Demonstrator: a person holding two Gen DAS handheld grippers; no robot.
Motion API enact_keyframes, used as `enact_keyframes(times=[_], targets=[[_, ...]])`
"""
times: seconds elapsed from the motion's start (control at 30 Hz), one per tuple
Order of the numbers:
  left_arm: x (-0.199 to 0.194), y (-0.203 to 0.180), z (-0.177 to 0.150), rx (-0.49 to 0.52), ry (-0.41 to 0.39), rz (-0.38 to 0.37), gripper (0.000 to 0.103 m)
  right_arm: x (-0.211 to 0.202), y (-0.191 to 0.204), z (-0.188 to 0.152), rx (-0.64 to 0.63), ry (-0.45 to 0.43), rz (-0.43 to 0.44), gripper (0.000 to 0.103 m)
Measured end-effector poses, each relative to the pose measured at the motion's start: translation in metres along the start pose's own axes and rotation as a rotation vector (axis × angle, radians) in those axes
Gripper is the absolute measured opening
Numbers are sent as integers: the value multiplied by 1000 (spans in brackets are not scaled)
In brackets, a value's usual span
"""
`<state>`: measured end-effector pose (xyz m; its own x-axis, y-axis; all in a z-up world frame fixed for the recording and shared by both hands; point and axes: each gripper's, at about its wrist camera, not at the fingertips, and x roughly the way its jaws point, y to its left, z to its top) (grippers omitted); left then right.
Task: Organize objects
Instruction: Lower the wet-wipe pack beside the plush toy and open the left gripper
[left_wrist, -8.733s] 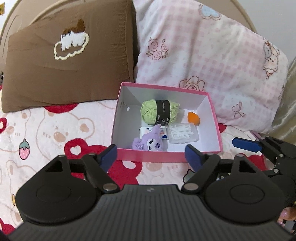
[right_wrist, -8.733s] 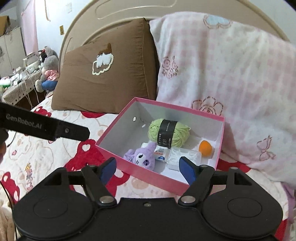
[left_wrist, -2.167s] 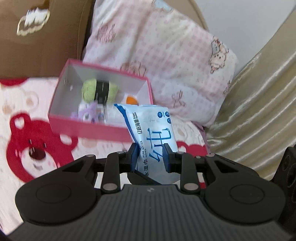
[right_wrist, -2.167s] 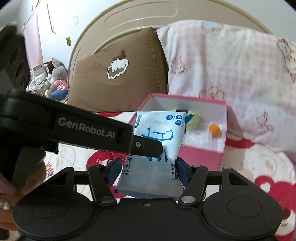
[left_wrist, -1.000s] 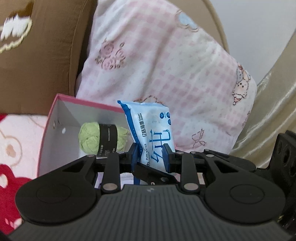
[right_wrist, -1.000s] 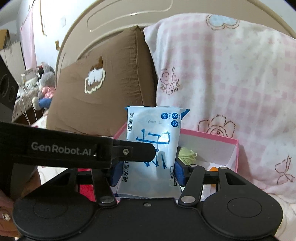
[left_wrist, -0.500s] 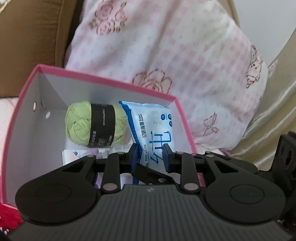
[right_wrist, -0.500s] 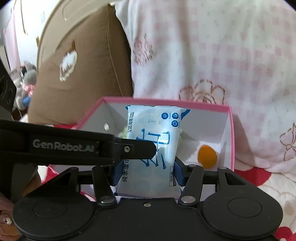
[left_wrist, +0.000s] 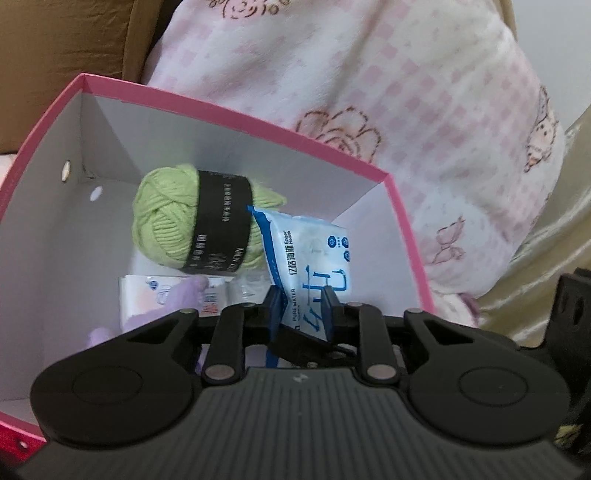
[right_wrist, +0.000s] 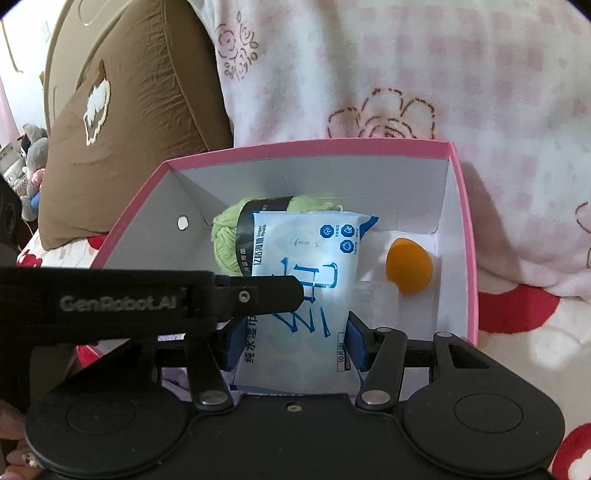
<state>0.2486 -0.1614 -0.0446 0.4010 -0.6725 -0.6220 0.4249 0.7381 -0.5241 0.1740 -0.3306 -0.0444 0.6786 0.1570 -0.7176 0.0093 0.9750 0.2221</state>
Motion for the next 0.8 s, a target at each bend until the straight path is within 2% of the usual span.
enact_keyframes(times=[0.13,0.37,0.5,0.6,0.8], targets=[[3,7,-2,-2,24,9,17,0,-4,-4,56,17,50,61],[6,5,-4,1,25,29,17,1,0,-5,21,33,30,58],[8,2,-5,22,32,85,17,3,-6,-4,57,53,30,59],[5,6,-5,6,38,87,17,1,-5,-7,56,65,39,60],[-1,7,-5,21,19,152,16,-4,-2,-10,57,58,24,62]])
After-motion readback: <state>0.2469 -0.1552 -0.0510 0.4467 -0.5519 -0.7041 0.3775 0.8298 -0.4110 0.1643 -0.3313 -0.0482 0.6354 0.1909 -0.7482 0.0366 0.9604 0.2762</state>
